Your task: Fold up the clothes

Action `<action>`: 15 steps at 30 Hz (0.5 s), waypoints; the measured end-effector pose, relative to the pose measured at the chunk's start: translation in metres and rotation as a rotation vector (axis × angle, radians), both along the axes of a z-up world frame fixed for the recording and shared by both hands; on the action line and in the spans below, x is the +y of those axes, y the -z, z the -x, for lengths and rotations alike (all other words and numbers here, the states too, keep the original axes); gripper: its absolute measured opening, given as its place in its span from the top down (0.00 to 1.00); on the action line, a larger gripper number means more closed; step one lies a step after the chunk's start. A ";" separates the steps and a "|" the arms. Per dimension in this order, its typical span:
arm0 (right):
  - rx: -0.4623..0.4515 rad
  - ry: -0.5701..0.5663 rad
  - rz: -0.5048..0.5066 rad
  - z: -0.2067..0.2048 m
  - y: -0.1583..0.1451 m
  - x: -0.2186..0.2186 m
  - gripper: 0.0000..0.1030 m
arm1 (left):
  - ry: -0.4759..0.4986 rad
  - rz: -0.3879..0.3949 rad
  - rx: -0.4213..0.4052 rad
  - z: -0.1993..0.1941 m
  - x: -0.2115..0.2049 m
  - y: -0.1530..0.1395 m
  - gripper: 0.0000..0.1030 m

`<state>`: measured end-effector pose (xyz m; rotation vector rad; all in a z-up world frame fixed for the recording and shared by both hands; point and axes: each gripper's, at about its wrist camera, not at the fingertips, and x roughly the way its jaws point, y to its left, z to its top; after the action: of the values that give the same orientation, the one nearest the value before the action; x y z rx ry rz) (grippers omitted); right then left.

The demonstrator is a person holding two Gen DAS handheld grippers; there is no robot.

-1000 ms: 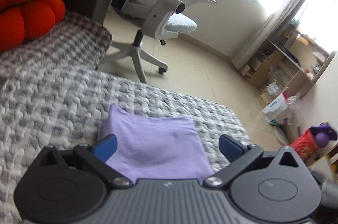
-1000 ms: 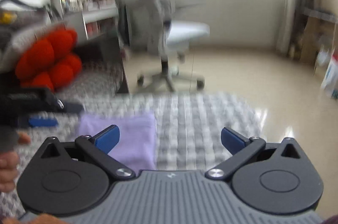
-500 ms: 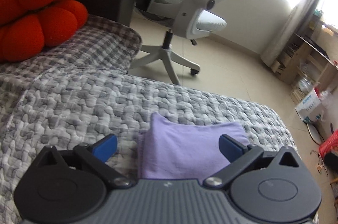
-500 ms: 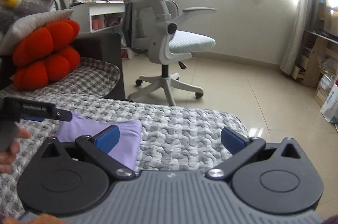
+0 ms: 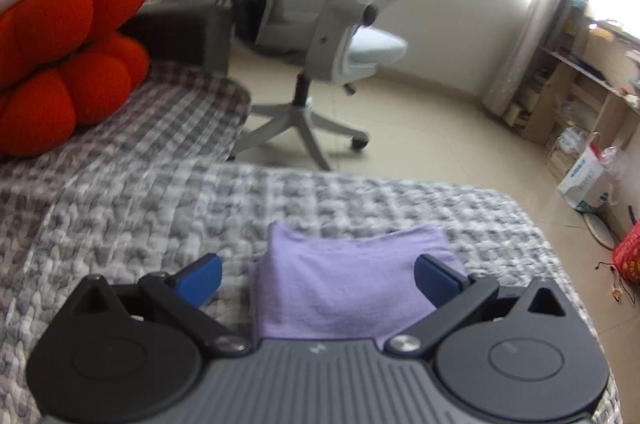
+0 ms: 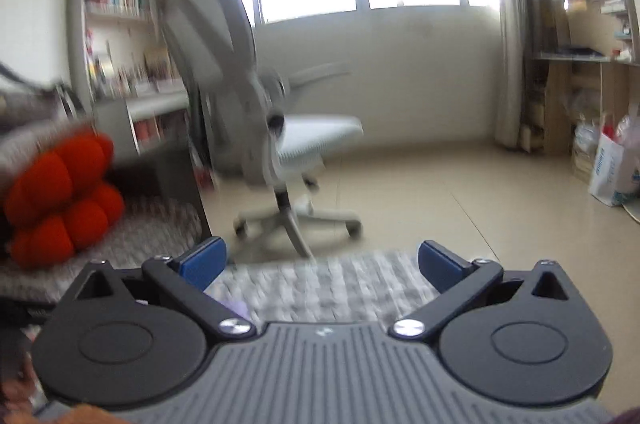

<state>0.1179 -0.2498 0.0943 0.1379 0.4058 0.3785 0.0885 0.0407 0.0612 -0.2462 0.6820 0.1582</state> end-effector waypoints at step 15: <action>0.189 -0.097 -0.047 -0.020 0.017 0.010 0.00 | -0.133 0.070 0.168 -0.006 0.021 0.036 0.01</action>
<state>0.1384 -0.2395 0.0776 0.2015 0.5919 0.4728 0.0950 0.0617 0.0249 -0.3488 0.8393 0.2848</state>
